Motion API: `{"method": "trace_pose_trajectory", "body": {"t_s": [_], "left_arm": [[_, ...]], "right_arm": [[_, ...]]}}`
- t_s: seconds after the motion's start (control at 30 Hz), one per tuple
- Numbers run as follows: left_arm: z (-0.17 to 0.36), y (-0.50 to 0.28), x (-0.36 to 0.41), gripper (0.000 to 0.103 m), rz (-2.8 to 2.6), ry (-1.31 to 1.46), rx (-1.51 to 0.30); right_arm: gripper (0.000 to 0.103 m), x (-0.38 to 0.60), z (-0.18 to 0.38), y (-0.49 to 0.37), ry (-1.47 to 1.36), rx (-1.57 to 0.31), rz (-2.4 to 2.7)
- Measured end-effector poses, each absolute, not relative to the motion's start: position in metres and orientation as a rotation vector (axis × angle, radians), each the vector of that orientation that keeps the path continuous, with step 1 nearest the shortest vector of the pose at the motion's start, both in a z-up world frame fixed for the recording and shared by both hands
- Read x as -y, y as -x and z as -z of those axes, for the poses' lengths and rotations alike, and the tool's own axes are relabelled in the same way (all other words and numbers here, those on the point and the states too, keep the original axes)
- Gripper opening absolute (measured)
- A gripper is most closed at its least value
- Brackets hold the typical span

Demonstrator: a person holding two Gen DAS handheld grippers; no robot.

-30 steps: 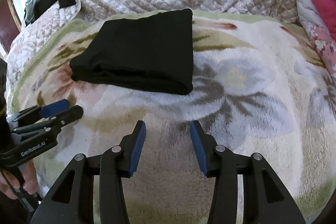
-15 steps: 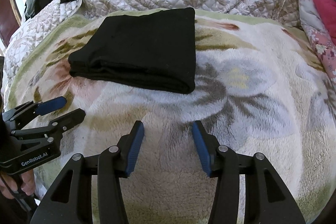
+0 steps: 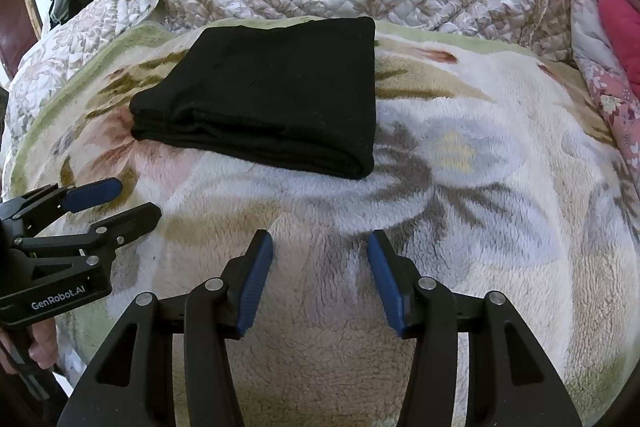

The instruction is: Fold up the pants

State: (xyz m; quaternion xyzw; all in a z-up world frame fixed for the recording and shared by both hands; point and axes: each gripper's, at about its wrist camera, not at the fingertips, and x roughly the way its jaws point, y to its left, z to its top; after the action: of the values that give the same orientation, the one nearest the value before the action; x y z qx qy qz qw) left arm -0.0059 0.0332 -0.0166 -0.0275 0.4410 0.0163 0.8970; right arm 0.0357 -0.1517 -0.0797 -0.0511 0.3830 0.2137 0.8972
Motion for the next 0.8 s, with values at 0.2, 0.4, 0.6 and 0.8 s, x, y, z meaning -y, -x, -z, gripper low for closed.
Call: {"method": "trace_pose_trajectory", "body": {"t_s": [0.2, 0.4, 0.6, 0.8], "left_arm": [[0.0169, 0.0048, -0.0327, 0.067, -0.04, 0.055, -0.918], [0.0174, 0.0042, -0.0317, 0.067, -0.05, 0.038, -0.924], [0.0177, 0.0045, -0.0313, 0.068, -0.055, 0.037, -0.926], [0.0177, 0.0041, -0.0318, 0.068, -0.054, 0.037, -0.926]], "right_arm": [[0.051, 0.1513, 0.0796, -0.0355, 0.107, -0.793, -0.442], [0.051, 0.1509, 0.0795, -0.0353, 0.107, -0.792, -0.441], [0.051, 0.151, 0.0795, -0.0356, 0.109, -0.793, -0.439], [0.051, 0.1506, 0.0794, -0.0353, 0.108, -0.792, -0.439]]}}
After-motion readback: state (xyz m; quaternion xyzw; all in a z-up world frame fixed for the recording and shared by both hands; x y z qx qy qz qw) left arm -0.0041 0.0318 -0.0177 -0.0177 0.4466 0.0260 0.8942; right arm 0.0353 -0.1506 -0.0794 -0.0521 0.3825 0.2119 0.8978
